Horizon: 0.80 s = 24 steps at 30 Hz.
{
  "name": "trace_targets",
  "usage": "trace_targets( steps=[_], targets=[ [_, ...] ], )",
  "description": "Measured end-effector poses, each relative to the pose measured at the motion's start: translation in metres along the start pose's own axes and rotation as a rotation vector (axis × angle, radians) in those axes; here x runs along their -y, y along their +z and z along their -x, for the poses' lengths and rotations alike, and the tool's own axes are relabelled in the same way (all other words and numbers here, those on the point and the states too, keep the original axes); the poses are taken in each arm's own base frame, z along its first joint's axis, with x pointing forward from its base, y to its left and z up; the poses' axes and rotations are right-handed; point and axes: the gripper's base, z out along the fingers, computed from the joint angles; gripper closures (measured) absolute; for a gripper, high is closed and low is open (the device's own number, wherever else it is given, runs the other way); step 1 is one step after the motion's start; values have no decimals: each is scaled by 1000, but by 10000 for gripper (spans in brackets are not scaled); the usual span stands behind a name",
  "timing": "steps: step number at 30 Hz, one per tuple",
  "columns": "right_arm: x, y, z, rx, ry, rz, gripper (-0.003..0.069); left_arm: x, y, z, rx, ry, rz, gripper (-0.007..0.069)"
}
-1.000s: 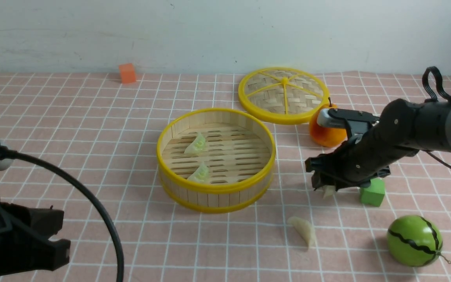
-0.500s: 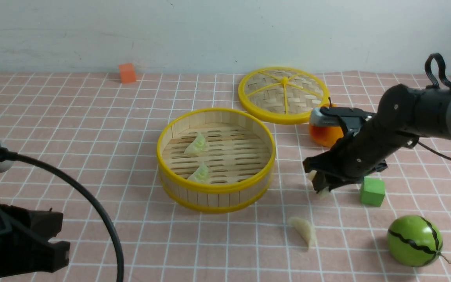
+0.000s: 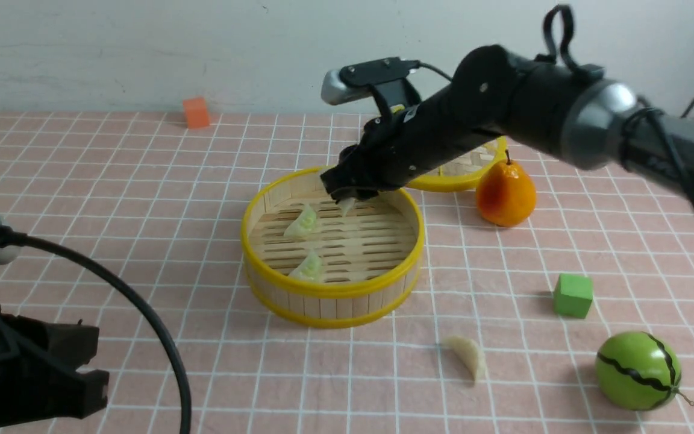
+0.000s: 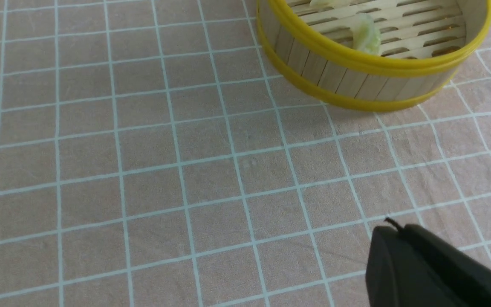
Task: Put the dumplings into the steamer on the table with the pink tablecloth.
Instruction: 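Place the dumpling in the bamboo steamer basket with the right gripper, then reach for and grasp a dumpling lying on the table beside the steamer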
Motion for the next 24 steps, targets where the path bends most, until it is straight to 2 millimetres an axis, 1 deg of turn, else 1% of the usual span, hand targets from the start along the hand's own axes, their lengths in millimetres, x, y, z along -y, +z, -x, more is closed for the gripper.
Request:
trace_targets(
  steps=[2,3,5,6,7,9,11,12,13,15,16,17,19,20,21,22,24],
  targets=[
    [9,16,-6,-21,-8,-16,461,0,0,0,-3,-2,0,636],
    [15,26,-12,-42,-13,-26,447,0,0,-1,-7,-3,1,635],
    [23,39,-20,-82,-16,-41,391,0,0,-2,-17,-3,4,635],
    [24,42,-23,-97,-14,-43,335,0,0,-2,-21,-3,5,635],
    [24,42,-22,-99,-17,-44,305,-1,0,-2,-23,-3,6,635],
    [22,35,-15,-100,-29,-44,195,-1,0,-3,-28,-3,8,635],
    [19,23,-6,-105,-33,-40,132,-1,0,-3,-29,-3,8,635],
    [16,14,-1,-114,-32,-36,104,-1,0,-3,-29,-3,8,635],
    [13,-3,9,-113,-21,-34,85,-1,0,-3,-30,-3,9,635],
    [7,-36,23,-135,-5,-40,85,-1,0,-3,-32,-3,9,635],
    [6,-51,27,-150,-7,-49,92,-1,0,-3,-34,-3,10,635],
    [4,-68,30,-181,-3,-70,108,-1,0,-3,-35,-3,10,635],
    [3,-92,31,-241,15,-109,152,-1,0,-3,-35,-3,10,635],
    [3,-97,29,-273,33,-128,170,-1,0,-3,-35,-3,10,633],
    [5,-99,25,-308,50,-153,191,-1,0,-3,-35,-3,10,631],
    [6,-99,24,-314,48,-156,195,-1,0,-3,-35,-3,10,631],
    [14,-85,-1,-430,97,-195,233,-1,0,-3,-35,-10,6,628]
  ],
)
